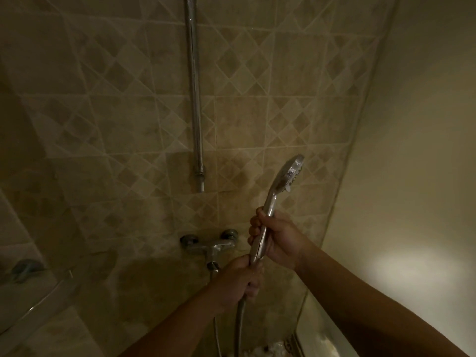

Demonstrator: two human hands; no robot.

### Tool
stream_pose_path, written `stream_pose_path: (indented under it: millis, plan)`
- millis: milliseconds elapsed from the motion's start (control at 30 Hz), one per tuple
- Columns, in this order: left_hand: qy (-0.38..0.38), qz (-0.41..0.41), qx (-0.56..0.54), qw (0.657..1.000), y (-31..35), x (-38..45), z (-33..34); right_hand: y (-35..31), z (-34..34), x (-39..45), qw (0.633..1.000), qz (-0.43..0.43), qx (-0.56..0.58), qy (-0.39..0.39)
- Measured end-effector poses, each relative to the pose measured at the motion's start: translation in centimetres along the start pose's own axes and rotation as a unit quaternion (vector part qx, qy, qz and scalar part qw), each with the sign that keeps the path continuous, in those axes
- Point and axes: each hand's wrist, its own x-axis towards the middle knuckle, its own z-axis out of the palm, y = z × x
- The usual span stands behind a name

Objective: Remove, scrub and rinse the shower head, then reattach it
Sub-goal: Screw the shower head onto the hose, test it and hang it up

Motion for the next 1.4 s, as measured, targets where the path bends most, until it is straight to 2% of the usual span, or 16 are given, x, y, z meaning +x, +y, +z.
stream_pose_path:
  millis: [133, 233, 333, 433, 567, 633, 733, 833, 933, 1033, 1133, 1233, 1300, 1400]
  plan:
    - [0.119, 0.029, 0.125, 0.985, -0.6, 0.7, 1.3, 1.4, 0.2, 0.7, 0.978, -0.087, -0.115, 0.148]
    - [0.160, 0.074, 0.276, 0.945, -0.8, 0.8, 1.8, 1.9, 0.5, 1.1, 0.936, -0.145, -0.190, 0.257]
    - [0.207, 0.110, 0.359, 0.903, -1.1, 1.4, 2.4, 1.9, 0.7, 1.7, 0.911, -0.158, -0.206, 0.321]
    - [0.262, 0.120, 0.440, 0.850, -1.4, 2.2, 2.9, 1.7, 0.7, 2.3, 0.891, -0.151, -0.234, 0.360]
    - [0.289, 0.126, 0.435, 0.843, -2.0, 2.7, 3.2, 2.1, -0.3, 2.2, 0.890, -0.126, -0.248, 0.361]
    - [0.297, 0.121, 0.433, 0.842, -2.6, 2.8, 3.0, 2.9, -1.1, 1.9, 0.901, -0.100, -0.209, 0.367]
    - [0.254, 0.122, 0.476, 0.833, -4.3, 2.7, 3.0, 4.0, -2.1, 1.1, 0.911, -0.053, -0.145, 0.382]
    - [0.187, 0.121, 0.455, 0.862, -5.6, 2.5, 2.7, 4.3, -3.7, 0.1, 0.923, -0.032, -0.096, 0.370]
    - [0.113, 0.064, 0.426, 0.895, -6.5, 3.0, 2.0, 4.8, -5.6, -0.6, 0.930, -0.026, -0.105, 0.352]
    - [0.038, -0.018, 0.398, 0.917, -7.9, 3.5, 0.8, 5.8, -7.5, -1.5, 0.928, -0.022, -0.159, 0.337]
    - [0.007, -0.094, 0.366, 0.926, -8.2, 3.9, -1.1, 6.3, -9.7, -2.7, 0.922, 0.031, -0.252, 0.291]
    - [0.041, -0.128, 0.374, 0.918, -8.4, 5.2, -3.7, 6.7, -11.4, -4.1, 0.908, 0.051, -0.311, 0.275]
    - [0.106, -0.160, 0.294, 0.936, -8.3, 6.0, -4.9, 7.1, -12.2, -4.8, 0.902, 0.026, -0.315, 0.295]
    - [0.202, -0.195, 0.116, 0.953, -8.2, 7.2, -6.9, 7.4, -13.3, -5.8, 0.883, -0.009, -0.310, 0.352]
